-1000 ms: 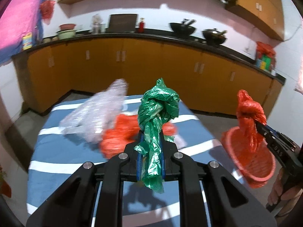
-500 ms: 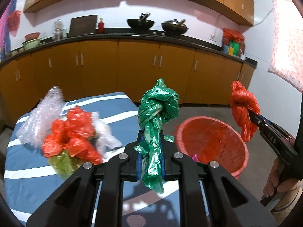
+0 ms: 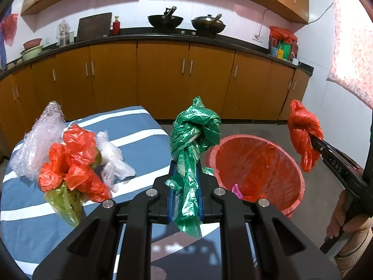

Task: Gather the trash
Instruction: 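Lower the green bag into the basket with the left tool while the right tool drops the red bag, then move the left tool back to the table while the right tool grasps another red bag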

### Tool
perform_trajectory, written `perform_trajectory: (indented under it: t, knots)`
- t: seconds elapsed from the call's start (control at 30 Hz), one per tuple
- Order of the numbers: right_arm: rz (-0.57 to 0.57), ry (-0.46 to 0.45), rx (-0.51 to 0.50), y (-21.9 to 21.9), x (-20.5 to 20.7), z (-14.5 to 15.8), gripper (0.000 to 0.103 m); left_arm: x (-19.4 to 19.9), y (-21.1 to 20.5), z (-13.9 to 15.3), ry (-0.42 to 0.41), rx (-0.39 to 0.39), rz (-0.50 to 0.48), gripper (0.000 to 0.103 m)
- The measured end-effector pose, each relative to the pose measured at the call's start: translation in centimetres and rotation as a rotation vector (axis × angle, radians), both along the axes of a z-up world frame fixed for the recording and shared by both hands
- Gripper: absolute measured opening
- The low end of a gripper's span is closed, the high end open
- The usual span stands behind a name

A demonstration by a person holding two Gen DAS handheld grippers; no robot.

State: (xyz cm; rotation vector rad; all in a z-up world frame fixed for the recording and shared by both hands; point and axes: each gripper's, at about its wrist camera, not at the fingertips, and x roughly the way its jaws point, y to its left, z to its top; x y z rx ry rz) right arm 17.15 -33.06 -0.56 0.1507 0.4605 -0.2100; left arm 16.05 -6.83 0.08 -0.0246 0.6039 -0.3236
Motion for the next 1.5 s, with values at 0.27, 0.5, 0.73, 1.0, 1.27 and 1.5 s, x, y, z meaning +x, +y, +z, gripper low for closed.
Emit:
perform_trajectory:
  t: [0.27,0.5,0.73,1.0,1.27,1.5]
  knots:
    - [-0.022,0.007,0.001,-1.1,0.1,0.0,0.014,1.4,-4.4,-0.5,0.021,-0.019,-0.079,0.015]
    - [-0.046,0.023,0.025,-2.7,0.4,-0.5,0.015,2.6,-9.4,-1.4,0.052,-0.007,-0.158,0.015]
    - [-0.026,0.049,0.067,-3.8,1.1,-1.4,0.027,3.9,-12.7,-2.3,0.084,0.012,-0.209,0.041]
    - [-0.055,0.058,0.089,-4.9,0.7,-2.2,0.033,4.5,-10.8,-3.7,0.118,0.008,-0.150,0.046]
    - [-0.034,0.061,0.077,-3.7,1.0,-2.1,0.034,4.6,-8.5,-3.9,0.133,0.000,-0.090,0.046]
    - [-0.001,0.070,0.063,-2.2,1.5,-1.8,0.034,4.4,-6.5,-3.9,0.123,-0.001,-0.057,0.046]
